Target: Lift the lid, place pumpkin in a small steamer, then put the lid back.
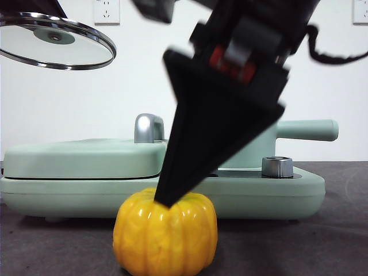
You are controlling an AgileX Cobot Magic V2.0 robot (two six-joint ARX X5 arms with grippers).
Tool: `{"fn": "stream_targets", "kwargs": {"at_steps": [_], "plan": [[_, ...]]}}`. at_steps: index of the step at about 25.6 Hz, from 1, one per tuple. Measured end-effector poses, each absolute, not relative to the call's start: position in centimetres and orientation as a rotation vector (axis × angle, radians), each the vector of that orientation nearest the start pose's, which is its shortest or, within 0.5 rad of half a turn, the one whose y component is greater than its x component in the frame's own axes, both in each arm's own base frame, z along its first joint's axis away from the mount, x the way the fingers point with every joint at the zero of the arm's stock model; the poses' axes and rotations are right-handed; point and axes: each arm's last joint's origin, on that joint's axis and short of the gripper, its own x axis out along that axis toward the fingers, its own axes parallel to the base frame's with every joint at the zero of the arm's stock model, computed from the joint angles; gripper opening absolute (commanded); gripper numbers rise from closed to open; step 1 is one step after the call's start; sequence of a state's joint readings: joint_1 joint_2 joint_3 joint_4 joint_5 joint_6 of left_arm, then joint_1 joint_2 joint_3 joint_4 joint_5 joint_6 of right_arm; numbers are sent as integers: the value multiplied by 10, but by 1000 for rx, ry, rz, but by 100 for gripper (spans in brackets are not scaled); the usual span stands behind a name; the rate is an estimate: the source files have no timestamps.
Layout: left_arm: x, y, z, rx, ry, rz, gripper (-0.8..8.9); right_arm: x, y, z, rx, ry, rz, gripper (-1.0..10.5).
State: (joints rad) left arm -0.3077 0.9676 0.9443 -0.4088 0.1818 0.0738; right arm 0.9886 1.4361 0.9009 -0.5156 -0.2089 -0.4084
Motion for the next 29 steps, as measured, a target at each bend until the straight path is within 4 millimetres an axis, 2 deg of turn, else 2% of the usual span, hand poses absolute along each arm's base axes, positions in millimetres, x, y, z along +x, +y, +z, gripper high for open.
{"fn": "stream_targets", "kwargs": {"at_steps": [8, 16, 22, 26, 29], "plan": [[193, -67, 335, 99, 416, -498, 10, 151, 237, 195, -790, 830, 1259, 437], [193, -67, 335, 99, 416, -498, 10, 152, 240, 191, -779, 831, 1269, 377], [193, -67, 335, 99, 415, -498, 10, 152, 239, 192, -774, 857, 1261, 374], [193, -67, 335, 98, 415, -498, 10, 152, 240, 192, -768, 872, 1255, 297], [193, -67, 335, 98, 414, -498, 10, 152, 240, 193, -760, 880, 1250, 293]]}}
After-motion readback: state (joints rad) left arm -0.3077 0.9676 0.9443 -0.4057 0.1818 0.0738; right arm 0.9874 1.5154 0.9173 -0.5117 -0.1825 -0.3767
